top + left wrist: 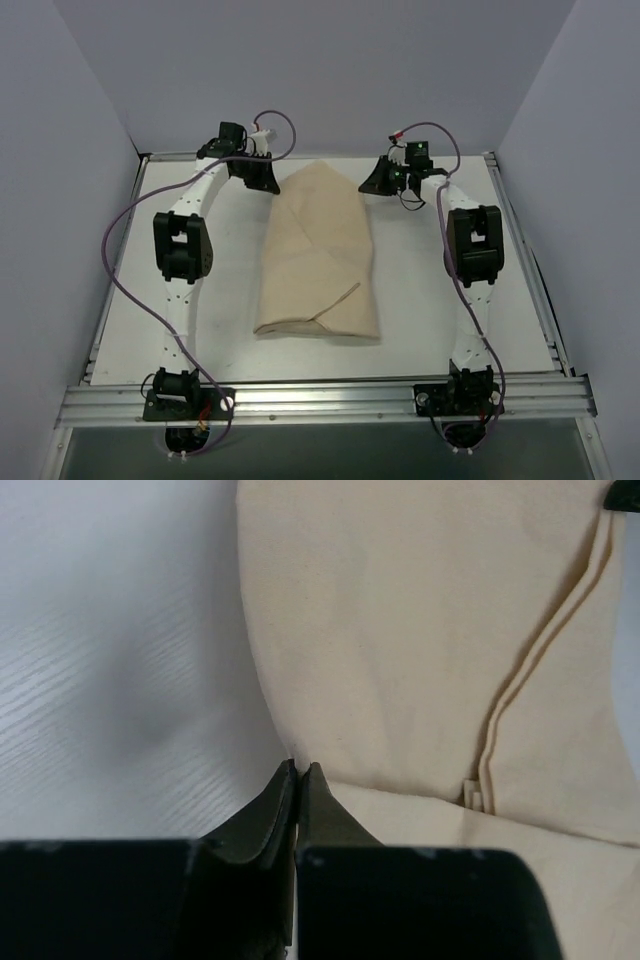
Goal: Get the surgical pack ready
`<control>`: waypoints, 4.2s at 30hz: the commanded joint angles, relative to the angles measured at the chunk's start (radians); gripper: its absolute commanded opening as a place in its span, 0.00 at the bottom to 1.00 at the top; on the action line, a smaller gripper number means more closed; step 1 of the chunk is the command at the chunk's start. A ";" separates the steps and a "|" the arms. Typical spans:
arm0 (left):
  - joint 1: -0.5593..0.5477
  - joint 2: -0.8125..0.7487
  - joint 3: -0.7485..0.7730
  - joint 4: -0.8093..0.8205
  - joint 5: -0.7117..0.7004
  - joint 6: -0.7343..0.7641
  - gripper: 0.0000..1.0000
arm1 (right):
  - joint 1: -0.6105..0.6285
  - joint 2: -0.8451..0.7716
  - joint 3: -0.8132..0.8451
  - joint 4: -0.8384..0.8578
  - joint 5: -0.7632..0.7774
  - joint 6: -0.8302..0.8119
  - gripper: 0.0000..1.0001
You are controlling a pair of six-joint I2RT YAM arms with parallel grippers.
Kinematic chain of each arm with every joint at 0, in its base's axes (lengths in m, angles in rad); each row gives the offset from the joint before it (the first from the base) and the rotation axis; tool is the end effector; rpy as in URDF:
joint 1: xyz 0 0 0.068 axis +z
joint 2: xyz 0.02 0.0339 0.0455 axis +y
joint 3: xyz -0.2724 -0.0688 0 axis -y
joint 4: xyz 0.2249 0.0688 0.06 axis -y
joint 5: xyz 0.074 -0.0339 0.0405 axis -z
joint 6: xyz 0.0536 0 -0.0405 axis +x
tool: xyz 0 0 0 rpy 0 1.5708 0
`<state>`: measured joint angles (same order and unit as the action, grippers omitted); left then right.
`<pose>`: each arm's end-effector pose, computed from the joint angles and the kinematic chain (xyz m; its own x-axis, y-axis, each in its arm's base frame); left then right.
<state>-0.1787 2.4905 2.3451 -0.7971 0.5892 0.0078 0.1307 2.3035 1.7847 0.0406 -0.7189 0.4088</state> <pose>0.5237 -0.1249 0.2095 -0.7925 0.1497 -0.5913 0.4754 0.7589 -0.4450 0.5197 0.1039 0.2040 -0.6881 0.2113 -0.6942 -0.4406 0.6386 0.6310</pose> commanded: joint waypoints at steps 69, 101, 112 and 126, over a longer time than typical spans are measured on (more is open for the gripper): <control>-0.099 -0.858 -1.109 -0.125 -0.098 0.873 0.06 | 0.351 -0.193 -0.292 -0.010 -0.206 -0.248 0.64; -0.105 -0.854 -1.057 -0.131 -0.123 0.768 0.10 | 0.368 -0.337 -0.372 0.016 -0.093 -0.242 0.34; -0.104 -0.843 -1.057 -0.125 -0.123 0.752 0.11 | 0.388 -0.361 -0.386 -0.036 -0.085 -0.269 0.00; -0.076 -0.962 -0.908 -0.292 -0.078 0.607 0.44 | 0.504 -0.608 -0.594 0.067 -0.042 -0.232 0.00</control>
<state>-0.2653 1.6142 1.3796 -1.0096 0.4820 0.6533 0.6056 1.7550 1.2465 0.0673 -0.7662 0.1715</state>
